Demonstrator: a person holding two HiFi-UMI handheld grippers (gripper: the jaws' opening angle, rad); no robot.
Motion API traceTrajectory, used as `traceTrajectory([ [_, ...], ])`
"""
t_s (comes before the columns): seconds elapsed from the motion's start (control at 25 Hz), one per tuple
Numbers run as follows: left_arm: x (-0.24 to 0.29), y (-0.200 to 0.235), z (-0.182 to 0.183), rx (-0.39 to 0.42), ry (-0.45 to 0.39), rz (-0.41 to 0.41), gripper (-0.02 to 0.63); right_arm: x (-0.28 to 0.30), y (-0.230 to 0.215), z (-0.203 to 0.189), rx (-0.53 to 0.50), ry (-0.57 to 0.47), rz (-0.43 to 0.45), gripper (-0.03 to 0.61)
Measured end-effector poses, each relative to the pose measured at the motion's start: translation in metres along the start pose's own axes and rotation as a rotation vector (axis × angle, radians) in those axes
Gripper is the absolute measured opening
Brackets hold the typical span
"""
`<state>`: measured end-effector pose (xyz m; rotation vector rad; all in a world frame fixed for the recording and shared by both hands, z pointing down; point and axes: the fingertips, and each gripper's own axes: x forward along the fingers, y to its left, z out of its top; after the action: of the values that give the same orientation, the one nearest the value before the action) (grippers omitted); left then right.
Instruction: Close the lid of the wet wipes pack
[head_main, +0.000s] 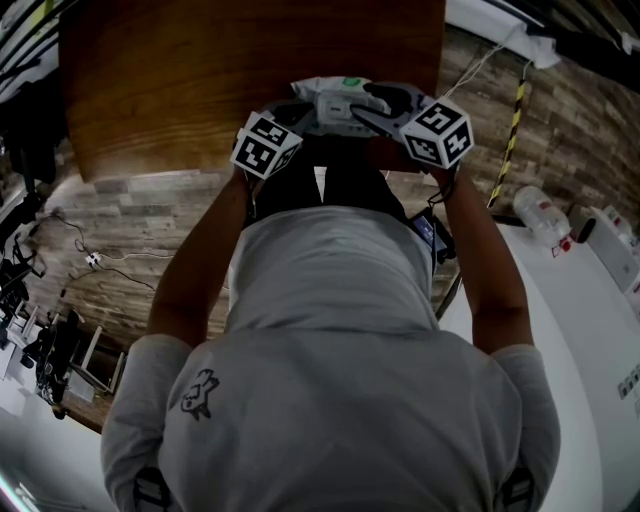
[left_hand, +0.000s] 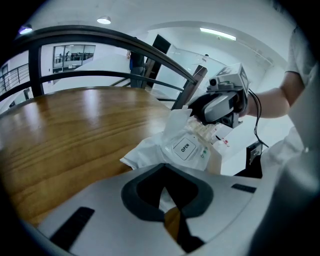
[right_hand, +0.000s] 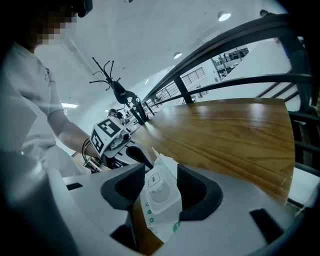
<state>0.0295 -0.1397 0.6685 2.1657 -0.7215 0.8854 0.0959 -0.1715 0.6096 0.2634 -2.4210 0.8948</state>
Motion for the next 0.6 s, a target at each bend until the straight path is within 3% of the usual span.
traceTrajectory([
  [0.6,0.002,0.001,0.0,0.018,0.002,0.004,0.012,0.011,0.012,-0.012,-0.011,0.045,0.033,0.212],
])
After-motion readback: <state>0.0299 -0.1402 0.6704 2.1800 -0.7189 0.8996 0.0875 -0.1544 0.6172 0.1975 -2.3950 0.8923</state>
